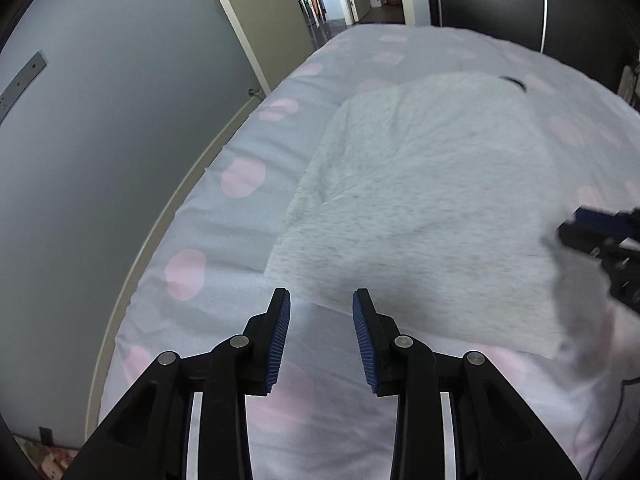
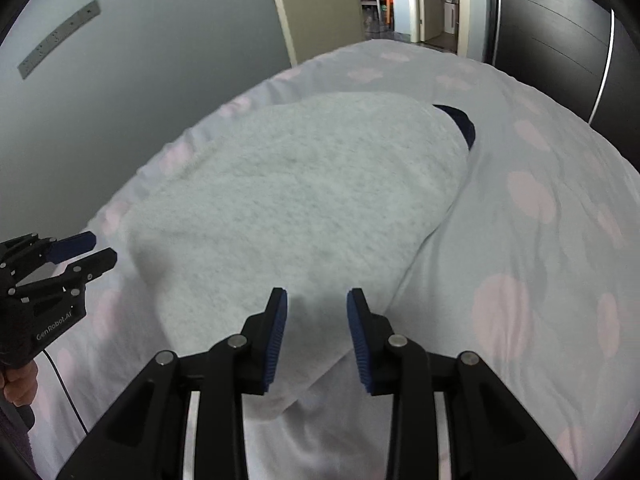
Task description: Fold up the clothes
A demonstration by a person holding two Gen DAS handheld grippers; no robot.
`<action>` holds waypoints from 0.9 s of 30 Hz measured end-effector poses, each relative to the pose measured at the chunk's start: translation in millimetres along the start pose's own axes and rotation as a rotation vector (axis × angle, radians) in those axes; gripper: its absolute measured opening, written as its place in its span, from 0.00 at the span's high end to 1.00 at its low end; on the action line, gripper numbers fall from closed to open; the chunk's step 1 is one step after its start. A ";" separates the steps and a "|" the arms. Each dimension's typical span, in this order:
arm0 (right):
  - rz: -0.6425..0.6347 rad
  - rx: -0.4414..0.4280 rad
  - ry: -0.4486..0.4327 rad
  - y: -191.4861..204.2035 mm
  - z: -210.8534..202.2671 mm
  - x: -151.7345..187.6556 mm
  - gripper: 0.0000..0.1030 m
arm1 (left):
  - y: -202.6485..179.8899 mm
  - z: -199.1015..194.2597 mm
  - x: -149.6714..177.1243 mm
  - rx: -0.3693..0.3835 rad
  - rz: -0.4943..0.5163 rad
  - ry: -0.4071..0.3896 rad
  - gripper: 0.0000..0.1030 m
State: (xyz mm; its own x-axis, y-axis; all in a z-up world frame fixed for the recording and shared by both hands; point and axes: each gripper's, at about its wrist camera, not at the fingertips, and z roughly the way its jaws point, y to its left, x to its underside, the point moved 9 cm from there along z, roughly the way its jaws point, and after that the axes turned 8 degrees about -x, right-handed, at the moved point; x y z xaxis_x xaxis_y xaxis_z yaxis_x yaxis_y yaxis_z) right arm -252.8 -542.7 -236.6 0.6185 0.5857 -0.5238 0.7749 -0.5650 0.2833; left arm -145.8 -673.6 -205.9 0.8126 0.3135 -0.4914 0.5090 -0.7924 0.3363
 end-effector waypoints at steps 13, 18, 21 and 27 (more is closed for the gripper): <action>0.080 0.013 0.107 6.1 3.9 59.7 0.70 | 3.9 -30.2 41.4 -0.004 -0.071 0.067 0.66; 0.080 -0.001 0.052 17.3 -53.6 57.5 0.70 | -1.8 -65.1 42.2 0.013 -0.103 0.016 0.54; 0.062 0.029 -0.010 24.7 -93.1 48.5 0.54 | -7.0 -93.1 40.6 0.013 -0.105 -0.025 0.51; 0.031 0.077 -0.138 45.6 -174.3 39.6 0.43 | -13.1 -157.6 42.6 -0.003 -0.131 -0.116 0.35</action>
State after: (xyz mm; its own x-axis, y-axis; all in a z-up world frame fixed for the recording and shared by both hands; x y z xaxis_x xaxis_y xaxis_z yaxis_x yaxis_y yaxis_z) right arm -170.3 -444.0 -104.4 0.6142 0.4844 -0.6229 0.7400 -0.6277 0.2415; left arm -73.1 -567.4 -104.6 0.7013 0.3515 -0.6202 0.6092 -0.7473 0.2653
